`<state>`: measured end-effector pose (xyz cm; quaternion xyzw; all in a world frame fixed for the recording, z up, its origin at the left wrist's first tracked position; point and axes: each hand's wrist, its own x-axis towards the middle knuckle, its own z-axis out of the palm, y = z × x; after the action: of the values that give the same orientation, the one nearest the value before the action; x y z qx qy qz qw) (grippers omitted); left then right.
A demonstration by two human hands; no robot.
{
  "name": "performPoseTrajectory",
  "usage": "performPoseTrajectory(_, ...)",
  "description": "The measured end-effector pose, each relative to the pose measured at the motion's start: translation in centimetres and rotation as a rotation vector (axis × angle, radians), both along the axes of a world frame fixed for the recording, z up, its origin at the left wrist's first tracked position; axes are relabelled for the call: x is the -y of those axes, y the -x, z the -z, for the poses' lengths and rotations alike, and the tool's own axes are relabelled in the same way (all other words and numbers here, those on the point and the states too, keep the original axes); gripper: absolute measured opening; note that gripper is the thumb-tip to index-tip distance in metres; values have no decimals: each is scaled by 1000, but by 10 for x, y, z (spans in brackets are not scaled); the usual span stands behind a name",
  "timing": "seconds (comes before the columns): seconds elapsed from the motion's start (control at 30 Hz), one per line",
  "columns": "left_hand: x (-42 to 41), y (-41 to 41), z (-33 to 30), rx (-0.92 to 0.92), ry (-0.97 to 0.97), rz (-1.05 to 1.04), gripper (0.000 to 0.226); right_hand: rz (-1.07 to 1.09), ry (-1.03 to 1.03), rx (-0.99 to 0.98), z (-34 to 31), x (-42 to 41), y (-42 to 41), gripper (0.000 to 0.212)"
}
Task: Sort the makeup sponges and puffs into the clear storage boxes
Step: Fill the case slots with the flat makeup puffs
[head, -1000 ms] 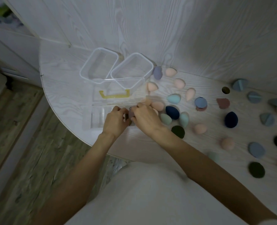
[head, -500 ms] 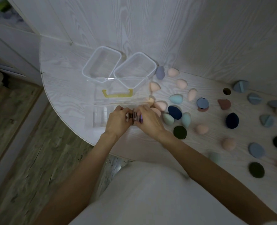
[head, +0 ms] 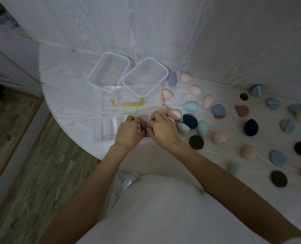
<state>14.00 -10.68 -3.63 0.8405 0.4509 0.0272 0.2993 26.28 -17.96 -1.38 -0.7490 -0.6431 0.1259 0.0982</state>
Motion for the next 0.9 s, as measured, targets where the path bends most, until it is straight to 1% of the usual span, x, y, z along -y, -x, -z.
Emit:
performPoseTrajectory(0.2,-2,2,1,-3,16,19,27,6,54,13,1,-2,1,28)
performPoseTrajectory(0.3,-2,3,-2,5,22,47,29,20,2,0,2,-1,2,25)
performPoseTrajectory(0.4,-4,5,-10,-6,-28,73,29,41,-29,-128,3,1,3,22)
performPoseTrajectory(0.5,-5,4,-30,-41,-175,54,25,73,-92,-261,-2,13,-1,21)
performPoseTrajectory(0.53,-4,3,-38,-3,-221,48,21,78,-118,-275,-5,22,-5,21)
performPoseTrajectory(0.6,1,-5,-52,186,-279,101,15,74,-169,-253,-15,47,-16,27)
performPoseTrajectory(0.67,10,-24,-59,405,-267,259,19,124,-187,-186,-23,82,-34,27)
performPoseTrajectory(0.73,22,-49,-58,514,-232,439,24,256,-203,-154,-25,120,-55,19)
performPoseTrajectory(0.77,31,-65,-55,530,-215,507,26,341,-206,-151,-25,143,-67,18)
performPoseTrajectory(0.83,47,-96,-45,510,-143,567,24,467,-207,-145,-23,180,-90,18)
performPoseTrajectory(0.9,63,-129,-33,415,-22,567,23,537,-194,-116,-22,210,-118,19)
